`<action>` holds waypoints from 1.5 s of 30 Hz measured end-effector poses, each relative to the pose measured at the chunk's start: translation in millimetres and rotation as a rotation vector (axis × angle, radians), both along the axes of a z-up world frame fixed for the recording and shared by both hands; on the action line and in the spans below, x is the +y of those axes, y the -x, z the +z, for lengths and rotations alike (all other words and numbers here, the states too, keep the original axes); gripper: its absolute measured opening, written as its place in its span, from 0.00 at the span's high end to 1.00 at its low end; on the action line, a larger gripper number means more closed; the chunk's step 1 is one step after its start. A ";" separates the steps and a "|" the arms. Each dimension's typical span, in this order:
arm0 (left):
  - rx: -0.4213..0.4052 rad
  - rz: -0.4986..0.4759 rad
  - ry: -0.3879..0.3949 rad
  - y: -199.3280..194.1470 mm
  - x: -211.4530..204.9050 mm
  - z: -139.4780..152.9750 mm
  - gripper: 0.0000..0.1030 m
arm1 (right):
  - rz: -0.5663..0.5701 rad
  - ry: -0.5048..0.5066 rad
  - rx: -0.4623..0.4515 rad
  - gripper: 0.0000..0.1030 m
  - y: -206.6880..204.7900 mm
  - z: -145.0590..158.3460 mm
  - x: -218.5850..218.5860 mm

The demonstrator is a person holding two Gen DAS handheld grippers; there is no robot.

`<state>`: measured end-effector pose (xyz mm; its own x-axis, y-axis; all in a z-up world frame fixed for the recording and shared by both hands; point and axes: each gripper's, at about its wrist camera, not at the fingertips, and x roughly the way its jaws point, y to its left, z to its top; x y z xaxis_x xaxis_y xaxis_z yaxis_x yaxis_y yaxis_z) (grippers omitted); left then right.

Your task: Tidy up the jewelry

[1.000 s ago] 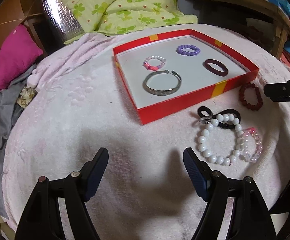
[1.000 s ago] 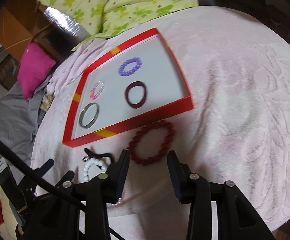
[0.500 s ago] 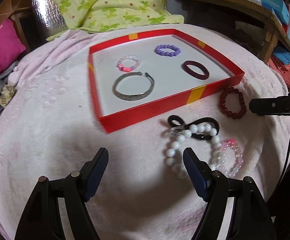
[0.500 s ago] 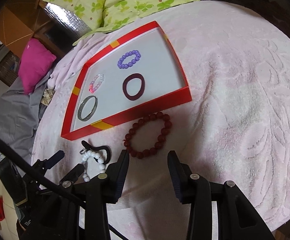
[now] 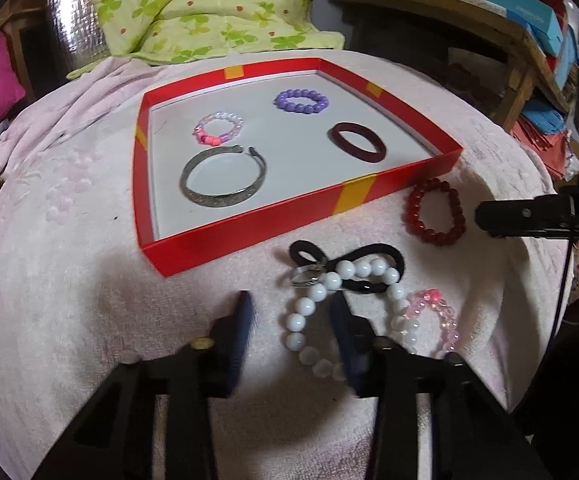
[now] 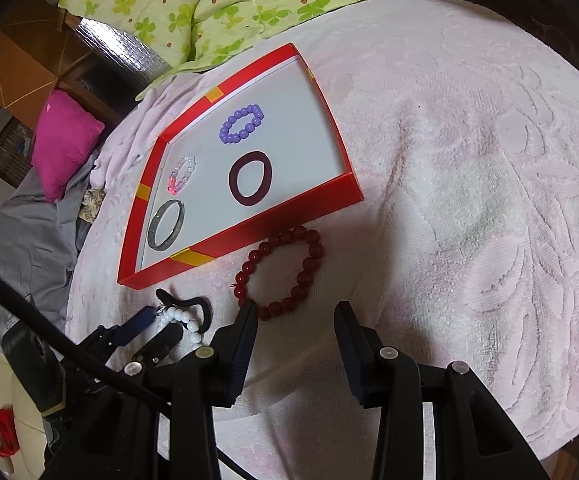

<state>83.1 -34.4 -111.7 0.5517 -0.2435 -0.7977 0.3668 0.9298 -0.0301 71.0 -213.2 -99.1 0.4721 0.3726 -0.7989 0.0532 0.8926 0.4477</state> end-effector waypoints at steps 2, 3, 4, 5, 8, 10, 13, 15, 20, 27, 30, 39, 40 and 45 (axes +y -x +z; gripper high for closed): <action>-0.002 -0.005 -0.002 1.2 0.1 0.3 0.78 | 0.001 0.003 0.003 0.59 -1.1 -0.7 3.0; -0.003 -0.004 -0.003 1.5 1.1 0.8 0.83 | 0.002 0.003 0.004 0.59 -1.4 -1.0 3.6; -0.002 -0.001 -0.002 1.7 2.6 1.1 0.85 | 0.003 0.004 0.005 0.59 -1.6 -1.1 4.5; -0.002 0.005 0.000 1.7 4.8 1.7 0.87 | 0.004 0.005 0.005 0.59 -2.1 -1.7 5.1; -0.003 0.031 -0.010 1.2 12.8 2.6 0.90 | 0.005 0.007 0.010 0.58 -3.1 -2.9 7.9; -0.003 0.051 -0.012 1.2 20.0 3.7 0.90 | 0.004 0.009 0.012 0.58 -3.8 -3.8 9.8; -0.008 0.080 -0.010 1.5 33.5 6.2 0.90 | 0.011 0.008 0.016 0.57 -5.2 -4.3 14.6; -0.005 0.104 -0.020 0.1 41.9 5.5 0.90 | 0.026 0.009 0.018 0.56 -5.8 -4.7 19.7; 0.014 0.169 -0.018 -2.2 65.1 3.5 0.90 | 0.094 0.030 0.022 0.56 -5.2 -6.2 36.5; 0.007 0.193 -0.035 1.0 74.7 2.8 0.90 | 0.236 0.122 0.011 0.55 2.0 -8.8 66.1; 0.000 0.198 -0.046 1.8 74.4 3.6 0.90 | 0.278 0.169 -0.001 0.54 5.3 -9.5 78.0; -0.014 0.206 -0.061 4.5 74.6 5.0 0.90 | 0.379 0.332 -0.070 0.54 16.6 -11.1 107.5; -0.014 0.207 -0.063 4.4 74.4 4.9 0.90 | 0.393 0.358 -0.081 0.54 18.1 -12.0 111.7; -0.021 0.205 -0.072 5.0 73.1 5.3 0.90 | 0.441 0.495 -0.146 0.76 26.0 -15.0 126.1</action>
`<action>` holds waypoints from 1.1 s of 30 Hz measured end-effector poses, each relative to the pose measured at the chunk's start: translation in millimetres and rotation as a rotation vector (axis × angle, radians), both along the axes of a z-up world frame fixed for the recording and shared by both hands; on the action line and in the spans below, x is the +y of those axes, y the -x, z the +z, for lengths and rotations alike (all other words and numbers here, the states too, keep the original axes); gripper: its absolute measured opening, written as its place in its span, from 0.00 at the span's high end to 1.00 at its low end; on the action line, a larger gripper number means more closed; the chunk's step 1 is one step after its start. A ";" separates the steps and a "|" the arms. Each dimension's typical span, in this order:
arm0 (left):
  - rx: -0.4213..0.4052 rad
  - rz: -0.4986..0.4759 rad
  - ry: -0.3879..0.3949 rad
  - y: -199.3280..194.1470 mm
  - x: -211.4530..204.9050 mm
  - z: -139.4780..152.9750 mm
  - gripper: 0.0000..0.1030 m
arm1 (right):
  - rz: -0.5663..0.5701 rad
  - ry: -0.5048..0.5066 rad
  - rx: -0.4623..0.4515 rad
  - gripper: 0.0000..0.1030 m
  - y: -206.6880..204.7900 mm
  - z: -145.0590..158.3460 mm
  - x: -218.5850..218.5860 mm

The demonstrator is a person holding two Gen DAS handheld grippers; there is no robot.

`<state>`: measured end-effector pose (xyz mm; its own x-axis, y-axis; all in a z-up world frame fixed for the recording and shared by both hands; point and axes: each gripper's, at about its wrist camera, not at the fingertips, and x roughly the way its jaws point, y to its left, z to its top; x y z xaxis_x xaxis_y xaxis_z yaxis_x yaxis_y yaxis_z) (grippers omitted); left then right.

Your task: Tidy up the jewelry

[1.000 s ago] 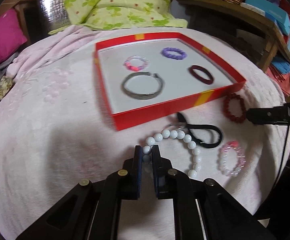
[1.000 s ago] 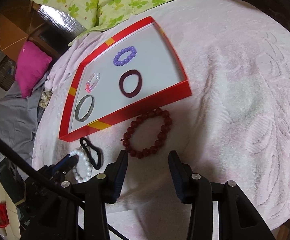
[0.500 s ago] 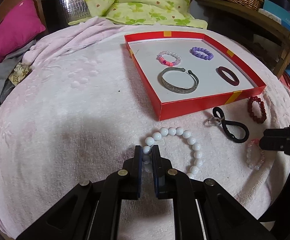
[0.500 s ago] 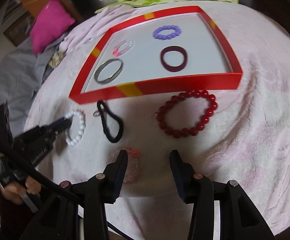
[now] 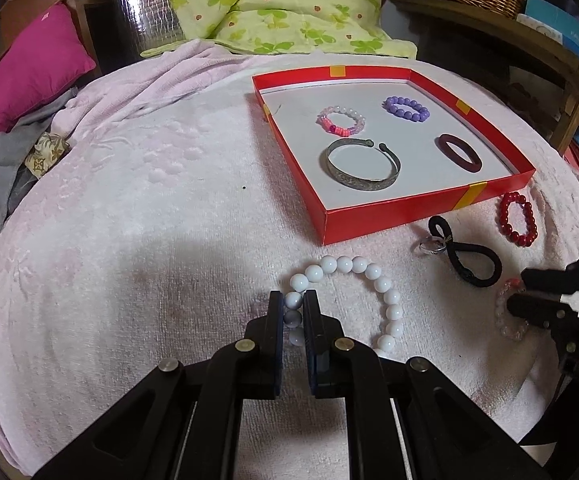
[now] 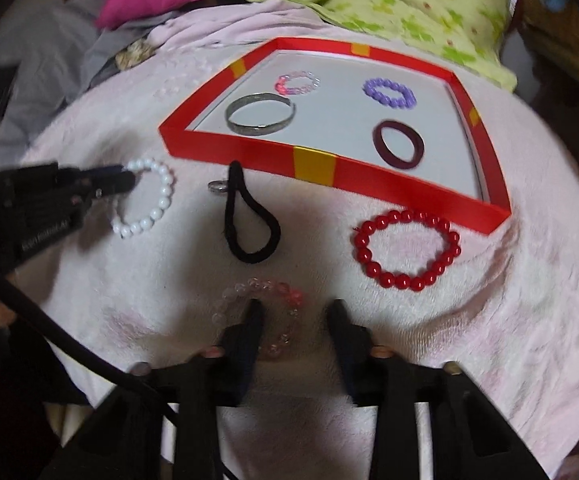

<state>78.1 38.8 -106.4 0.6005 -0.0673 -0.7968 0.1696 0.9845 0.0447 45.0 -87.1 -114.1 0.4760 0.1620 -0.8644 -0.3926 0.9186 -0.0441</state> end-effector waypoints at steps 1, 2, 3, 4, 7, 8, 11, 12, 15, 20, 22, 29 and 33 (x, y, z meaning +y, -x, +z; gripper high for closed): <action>0.000 0.001 -0.001 -0.2 -0.2 -0.1 0.90 | 0.010 0.009 -0.010 0.84 1.4 0.2 1.7; 0.000 0.001 0.000 0.1 -0.3 0.0 0.90 | 0.012 0.014 -0.017 0.88 2.6 0.5 2.2; 0.000 0.002 -0.001 0.2 -0.2 0.1 0.90 | 0.009 0.023 -0.026 0.88 2.7 0.1 3.0; -0.001 0.002 -0.001 0.2 -0.1 0.2 0.90 | 0.007 0.025 -0.030 0.88 3.0 0.0 3.2; -0.001 0.001 -0.002 -0.3 -0.1 0.1 0.90 | -0.004 0.019 -0.044 0.89 3.1 1.5 2.1; -0.001 0.001 -0.002 -0.2 -0.2 0.2 0.90 | -0.013 0.013 -0.050 0.89 2.4 2.9 0.6; 0.000 0.002 -0.001 -0.2 0.1 0.2 0.90 | -0.055 -0.033 -0.051 0.91 -2.0 7.4 -7.7; 0.000 0.002 0.000 0.0 0.1 0.3 0.90 | -0.071 -0.056 -0.045 0.91 -3.5 8.7 -11.9; -0.001 0.003 -0.001 0.3 0.9 0.4 0.90 | -0.117 -0.130 -0.018 0.91 -9.6 11.3 -24.2; 0.008 0.005 -0.007 0.2 1.6 -1.9 0.90 | -0.178 -0.270 0.036 0.91 -17.5 13.5 -46.9; 0.010 0.001 -0.008 0.3 0.3 -2.3 0.90 | -0.202 -0.315 0.055 0.91 -18.9 13.4 -54.8; 0.020 -0.012 0.005 -0.5 -3.9 -4.6 0.90 | -0.281 -0.430 0.100 0.91 -25.5 10.9 -78.5; 0.027 0.000 0.027 -2.8 -0.9 -5.2 0.90 | -0.277 -0.422 0.113 0.91 -25.3 9.7 -78.4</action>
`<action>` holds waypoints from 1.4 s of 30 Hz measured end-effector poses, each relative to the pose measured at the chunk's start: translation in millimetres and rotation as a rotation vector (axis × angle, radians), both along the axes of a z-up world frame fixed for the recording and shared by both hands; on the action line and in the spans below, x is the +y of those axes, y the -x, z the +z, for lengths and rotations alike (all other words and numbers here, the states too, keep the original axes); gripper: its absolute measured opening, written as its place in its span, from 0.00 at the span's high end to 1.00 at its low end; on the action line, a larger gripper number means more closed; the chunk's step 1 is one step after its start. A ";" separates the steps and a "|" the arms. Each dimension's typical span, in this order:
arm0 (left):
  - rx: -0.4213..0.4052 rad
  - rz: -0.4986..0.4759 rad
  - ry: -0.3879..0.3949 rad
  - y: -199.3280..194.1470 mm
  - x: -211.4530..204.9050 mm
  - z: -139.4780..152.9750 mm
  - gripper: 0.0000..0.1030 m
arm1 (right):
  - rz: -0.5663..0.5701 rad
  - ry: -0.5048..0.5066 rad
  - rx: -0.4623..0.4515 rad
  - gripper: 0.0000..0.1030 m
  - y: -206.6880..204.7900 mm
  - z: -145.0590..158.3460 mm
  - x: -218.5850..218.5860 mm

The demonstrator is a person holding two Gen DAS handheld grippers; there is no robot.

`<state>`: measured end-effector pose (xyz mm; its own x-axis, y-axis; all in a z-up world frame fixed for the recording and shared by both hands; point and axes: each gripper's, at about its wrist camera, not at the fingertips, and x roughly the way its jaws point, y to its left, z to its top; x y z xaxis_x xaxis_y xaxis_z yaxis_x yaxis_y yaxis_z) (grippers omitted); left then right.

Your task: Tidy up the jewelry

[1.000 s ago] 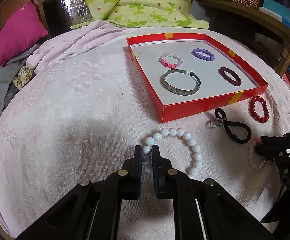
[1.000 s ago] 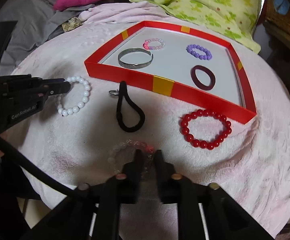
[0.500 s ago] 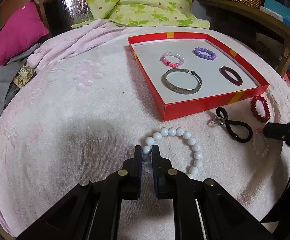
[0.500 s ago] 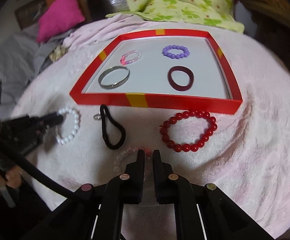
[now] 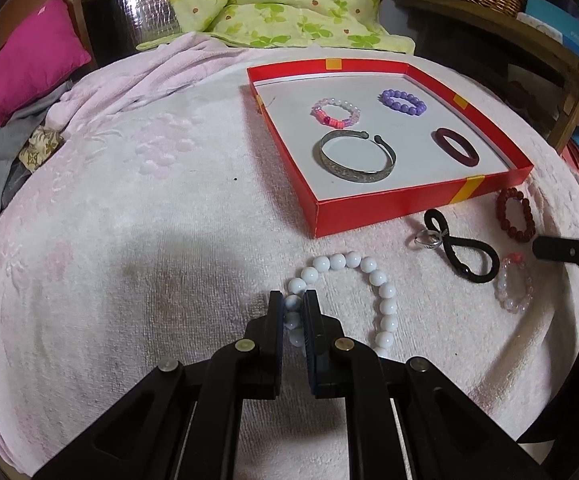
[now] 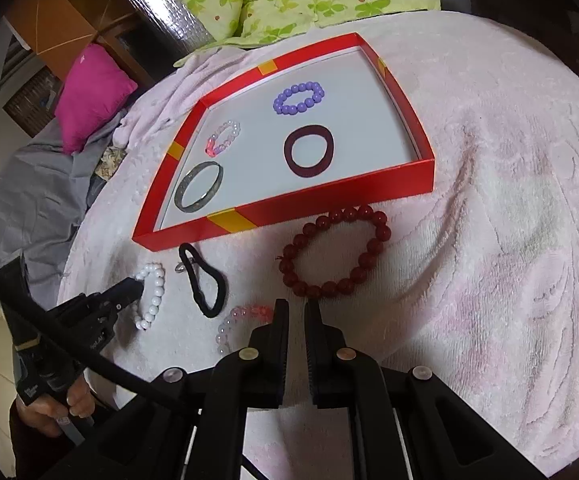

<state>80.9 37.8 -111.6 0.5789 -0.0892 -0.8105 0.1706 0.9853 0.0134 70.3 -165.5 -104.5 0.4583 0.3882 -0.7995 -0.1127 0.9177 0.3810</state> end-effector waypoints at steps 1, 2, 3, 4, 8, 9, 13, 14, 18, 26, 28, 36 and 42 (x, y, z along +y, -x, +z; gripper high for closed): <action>0.001 0.001 0.002 -0.3 -0.1 -0.3 0.90 | 0.005 0.006 0.001 0.91 0.2 -0.4 0.7; 0.001 0.000 0.001 -0.4 -0.4 -0.6 0.90 | 0.013 0.014 0.005 0.91 0.3 -0.7 2.4; 0.000 -0.003 -0.003 -0.5 -0.9 -1.0 0.90 | 0.018 0.020 0.011 0.90 0.3 -1.2 4.1; 0.000 -0.004 -0.005 -0.1 -1.4 -1.2 0.90 | 0.018 0.024 0.015 0.90 0.1 -1.9 3.9; -0.001 -0.010 -0.008 0.6 -1.4 -1.5 0.90 | 0.051 0.068 0.017 0.75 -0.3 -2.0 14.3; -0.001 -0.011 -0.008 0.7 -1.3 -1.4 0.90 | 0.065 0.079 0.008 0.70 0.5 -0.8 17.5; 0.002 -0.010 0.003 0.0 -0.7 -1.0 0.89 | 0.115 0.142 -0.049 0.44 8.2 3.8 31.1; 0.003 -0.010 0.006 -0.2 -0.5 -0.9 0.89 | 0.134 0.164 -0.063 0.44 9.6 4.2 36.3; 0.011 -0.011 0.034 -0.2 2.6 -0.2 0.85 | 0.179 0.211 -0.065 0.44 9.9 -1.9 50.8; 0.017 -0.044 0.065 3.6 1.4 0.4 0.60 | 0.215 0.381 -0.149 0.62 17.9 -8.5 69.8; 0.016 -0.044 0.058 3.9 1.0 0.3 0.51 | 0.214 0.404 -0.164 0.71 18.6 -7.4 69.9; 0.012 -0.048 0.128 4.3 2.4 6.7 0.34 | 0.137 0.338 -0.126 0.84 10.0 -6.1 49.7; 0.033 -0.076 0.116 2.1 -7.0 2.1 0.30 | 0.133 0.326 -0.117 0.84 10.7 -6.3 50.2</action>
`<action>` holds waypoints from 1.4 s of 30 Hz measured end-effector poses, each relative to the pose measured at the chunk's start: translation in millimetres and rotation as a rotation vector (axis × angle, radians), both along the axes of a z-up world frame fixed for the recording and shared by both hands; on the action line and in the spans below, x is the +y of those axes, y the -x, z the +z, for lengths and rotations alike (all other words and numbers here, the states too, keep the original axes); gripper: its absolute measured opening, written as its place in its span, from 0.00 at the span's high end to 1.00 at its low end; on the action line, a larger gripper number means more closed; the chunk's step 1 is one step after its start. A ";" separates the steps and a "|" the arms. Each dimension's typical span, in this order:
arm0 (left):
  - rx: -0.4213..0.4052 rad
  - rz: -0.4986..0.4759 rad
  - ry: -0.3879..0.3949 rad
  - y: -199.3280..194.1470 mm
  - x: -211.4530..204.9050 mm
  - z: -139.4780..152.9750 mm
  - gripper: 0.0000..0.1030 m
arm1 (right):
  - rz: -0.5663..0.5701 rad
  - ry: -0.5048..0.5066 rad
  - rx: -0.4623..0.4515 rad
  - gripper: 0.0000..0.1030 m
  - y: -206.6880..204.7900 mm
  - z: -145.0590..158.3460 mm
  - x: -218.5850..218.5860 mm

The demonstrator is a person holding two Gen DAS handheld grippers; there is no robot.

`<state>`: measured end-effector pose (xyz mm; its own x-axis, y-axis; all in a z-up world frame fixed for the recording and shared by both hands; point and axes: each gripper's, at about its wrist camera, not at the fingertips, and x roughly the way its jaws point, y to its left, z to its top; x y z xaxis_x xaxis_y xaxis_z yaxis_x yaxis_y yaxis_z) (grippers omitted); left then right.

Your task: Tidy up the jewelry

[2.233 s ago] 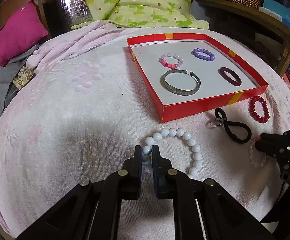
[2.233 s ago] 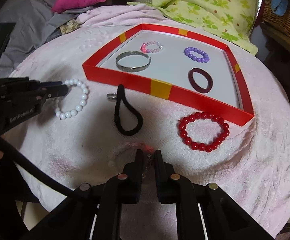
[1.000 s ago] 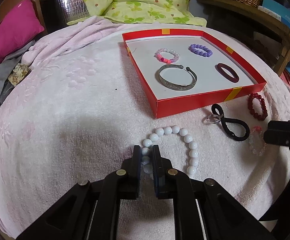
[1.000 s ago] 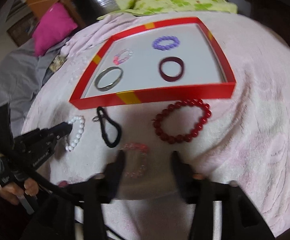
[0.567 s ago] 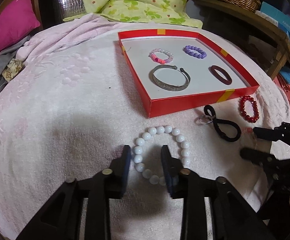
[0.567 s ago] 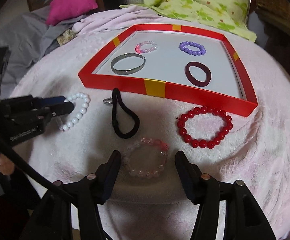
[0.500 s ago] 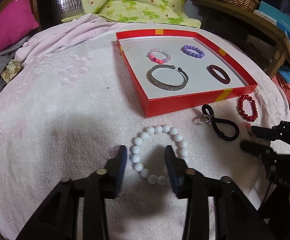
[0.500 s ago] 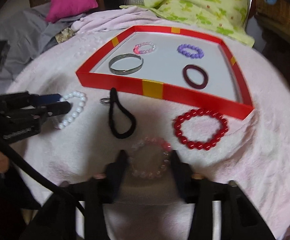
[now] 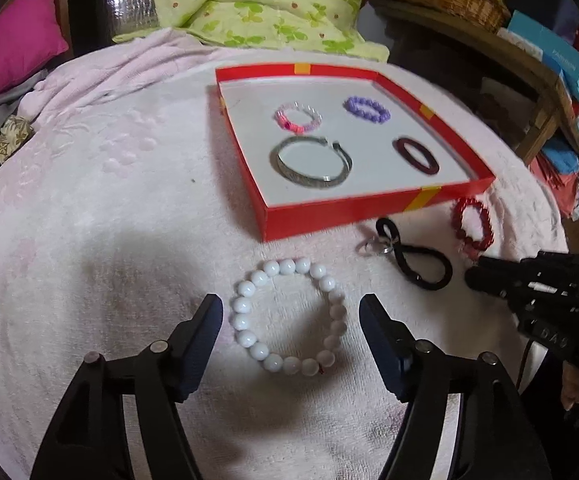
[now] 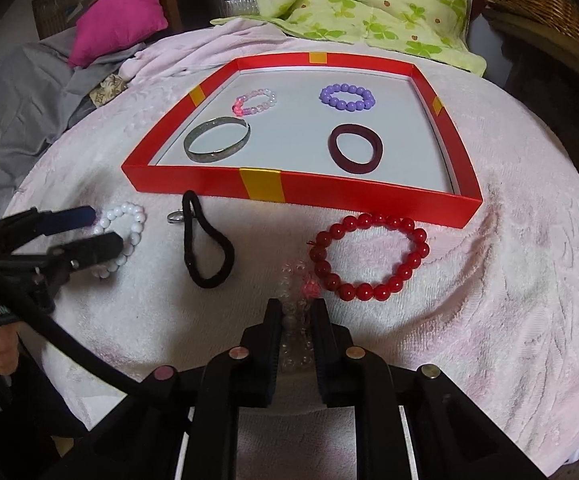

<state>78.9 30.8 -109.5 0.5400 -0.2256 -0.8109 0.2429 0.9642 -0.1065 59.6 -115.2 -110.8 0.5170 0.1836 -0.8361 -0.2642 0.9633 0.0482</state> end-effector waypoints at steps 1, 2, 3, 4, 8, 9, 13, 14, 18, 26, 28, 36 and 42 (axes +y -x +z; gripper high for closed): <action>0.005 -0.005 -0.012 -0.4 -2.7 -2.1 0.31 | -0.002 -0.006 0.003 0.84 -0.3 -0.1 -0.6; -0.004 -0.011 -0.031 0.1 -5.4 -3.1 0.31 | -0.004 -0.011 0.005 0.84 -0.4 -0.1 -1.1; -0.017 -0.021 -0.054 1.4 -8.3 -3.4 0.31 | -0.006 -0.017 0.008 0.84 -0.4 -0.1 -1.9; -0.023 -0.030 -0.072 2.3 -10.7 -4.3 0.31 | -0.007 -0.021 0.010 0.84 -0.6 -0.4 -2.4; -0.033 -0.043 -0.069 3.3 -11.9 -5.2 0.55 | -0.012 -0.038 0.017 0.84 -1.8 -1.0 -4.7; -0.035 -0.035 -0.060 2.9 -10.1 -4.3 0.65 | -0.014 -0.048 0.021 0.84 -2.0 -0.8 -6.1; -0.026 0.004 -0.009 -1.0 1.1 -2.7 0.81 | -0.026 -0.107 0.047 0.84 -3.6 0.2 -14.1; -0.029 0.018 0.001 -0.9 4.1 -1.6 0.81 | -0.029 -0.121 0.054 0.84 -4.1 0.5 -16.1; -0.045 0.026 0.016 0.0 7.5 2.5 0.81 | -0.043 -0.205 0.095 0.79 -6.7 0.9 -27.5; -0.064 0.023 0.033 4.5 9.0 11.3 0.81 | -0.081 -0.244 0.081 0.55 -8.3 4.3 -33.7; -0.067 0.023 0.038 5.5 9.4 13.2 0.81 | -0.064 -0.210 0.072 0.55 -7.4 3.5 -28.2; -0.072 0.044 0.034 6.1 13.5 15.8 0.81 | 0.018 -0.063 0.017 0.91 -0.5 1.1 -7.7; -0.082 0.053 0.044 6.1 12.6 19.0 0.81 | -0.030 -0.142 0.006 0.92 -3.1 7.5 -21.0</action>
<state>72.7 43.5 -90.5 0.6162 -0.2298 -0.7534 0.2015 0.9707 -0.1313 62.7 -136.2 -103.3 0.5193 0.2854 -0.8055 -0.2351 0.9539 0.1864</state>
